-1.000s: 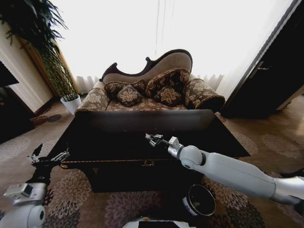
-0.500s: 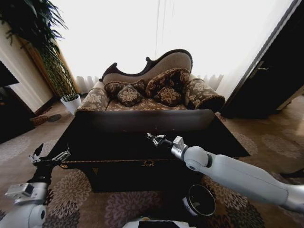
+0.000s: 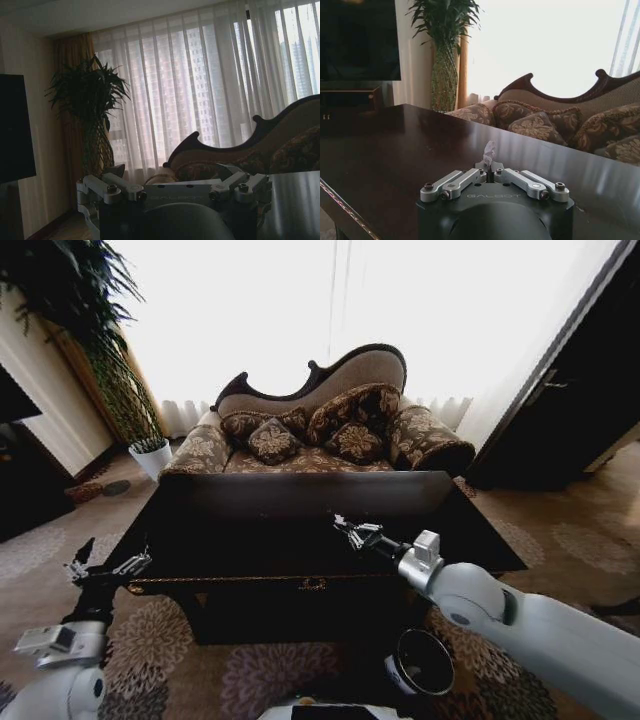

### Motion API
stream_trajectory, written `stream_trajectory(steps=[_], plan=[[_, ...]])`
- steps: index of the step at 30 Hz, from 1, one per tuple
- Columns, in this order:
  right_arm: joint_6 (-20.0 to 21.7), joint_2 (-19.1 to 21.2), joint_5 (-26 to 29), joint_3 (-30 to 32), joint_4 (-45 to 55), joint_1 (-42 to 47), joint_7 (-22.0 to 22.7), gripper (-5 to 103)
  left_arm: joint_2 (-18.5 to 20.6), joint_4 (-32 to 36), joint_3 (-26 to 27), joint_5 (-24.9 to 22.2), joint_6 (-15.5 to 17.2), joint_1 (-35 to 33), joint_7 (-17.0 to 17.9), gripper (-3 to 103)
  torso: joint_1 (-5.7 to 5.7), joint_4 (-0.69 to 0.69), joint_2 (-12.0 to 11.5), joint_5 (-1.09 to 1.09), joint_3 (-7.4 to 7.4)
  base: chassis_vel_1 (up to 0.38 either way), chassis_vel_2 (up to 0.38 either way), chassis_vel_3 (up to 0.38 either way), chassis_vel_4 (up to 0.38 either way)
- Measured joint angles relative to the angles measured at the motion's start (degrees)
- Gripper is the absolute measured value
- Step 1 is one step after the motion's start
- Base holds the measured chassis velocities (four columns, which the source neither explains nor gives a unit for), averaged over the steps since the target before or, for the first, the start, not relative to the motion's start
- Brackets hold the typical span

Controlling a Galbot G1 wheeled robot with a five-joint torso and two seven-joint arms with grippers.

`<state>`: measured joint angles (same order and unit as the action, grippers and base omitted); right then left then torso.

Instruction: Move to the front of the table and place the trash on the table into the trash bin.

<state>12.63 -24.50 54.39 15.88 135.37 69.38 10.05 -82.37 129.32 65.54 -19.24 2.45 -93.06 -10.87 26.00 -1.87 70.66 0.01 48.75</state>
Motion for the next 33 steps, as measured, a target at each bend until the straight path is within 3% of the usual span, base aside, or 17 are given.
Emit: stream_trajectory(steps=[2, 3, 7, 8, 13, 14, 18, 21, 29, 33], plan=[[-0.5, -2.4, -0.4, 9.3, 1.5, 9.2, -0.6, 2, 0.4, 0.0, 0.1, -0.4, 0.0, 0.1, 0.0, 100, 0.0, 0.0, 0.0, -0.02, -0.01, 0.0, 0.0, 0.0, 0.0], [-0.5, -2.4, -0.4, 9.3, 1.5, 9.2, -0.6, 2, 0.4, 0.0, 0.1, -0.4, 0.0, 0.1, 0.0, 100, 0.0, 0.0, 0.0, -0.02, -0.01, 0.0, 0.0, 0.0, 0.0], [-2.4, -10.1, -3.2, 23.2, 4.3, 23.0, -2.9, 2, 1.0, 0.3, -0.2, -0.8, 0.0, 0.3, 0.0, 100, 0.0, 0.01, 0.0, -0.02, -0.01, 0.0, 0.0, 0.0, 0.0], [-2.4, -10.1, -3.2, 23.2, 4.3, 23.0, -2.9, 2, 1.0, 0.3, -0.2, -0.8, 0.0, 0.3, 0.0, 100, 0.0, 0.01, 0.0, -0.02, -0.01, 0.0, 0.0, 0.0, 0.0], [-5.0, -22.1, -7.5, 32.6, 7.6, 31.4, -5.6, 2, 1.3, 0.4, -0.9, -0.8, 0.0, 0.5, 0.0, 100, -0.01, 0.0, 0.0, -0.02, -0.01, 0.0, 0.0, 0.0, 0.0], [-5.0, -22.1, -7.5, 32.6, 7.6, 31.4, -5.6, 2, 1.3, 0.4, -0.9, -0.8, 0.0, 0.5, 0.0, 100, -0.01, 0.0, 0.0, -0.02, -0.01, 0.0, 0.0, 0.0, 0.0], [-6.4, -29.7, -7.6, 35.0, 8.2, 32.9, -6.4, 2, 1.3, 0.7, -1.1, -0.8, 0.0, 0.2, 0.1, 100, 0.0, 0.01, 0.0, -0.03, 0.0, 0.0, 0.0, 0.0, 0.0], [-7.9, -32.2, -8.1, 35.4, 8.1, 33.9, -7.0, 2, 1.3, 0.9, -1.1, -0.8, 0.0, 0.0, 0.1, 100, 0.0, 0.01, 0.0, -0.04, 0.0, 0.0, 0.0, 0.0, 0.0], [-13.8, -42.6, -15.6, 33.1, 0.9, 34.1, -8.4, 2, 1.3, 1.4, -0.7, -0.8, 0.0, -0.7, 0.1, 100, 0.0, 0.0, 0.0, -0.03, 0.0, 0.0, 0.0, 0.0, 0.0], [-16.3, -44.4, -15.9, 32.6, -3.8, 33.6, -8.5, 2, 1.3, 1.6, -0.4, -0.8, 0.0, -1.0, 0.1, 100, 0.0, 0.01, 0.0, -0.02, 0.0, 0.0, 0.0, 0.0, 0.0]])
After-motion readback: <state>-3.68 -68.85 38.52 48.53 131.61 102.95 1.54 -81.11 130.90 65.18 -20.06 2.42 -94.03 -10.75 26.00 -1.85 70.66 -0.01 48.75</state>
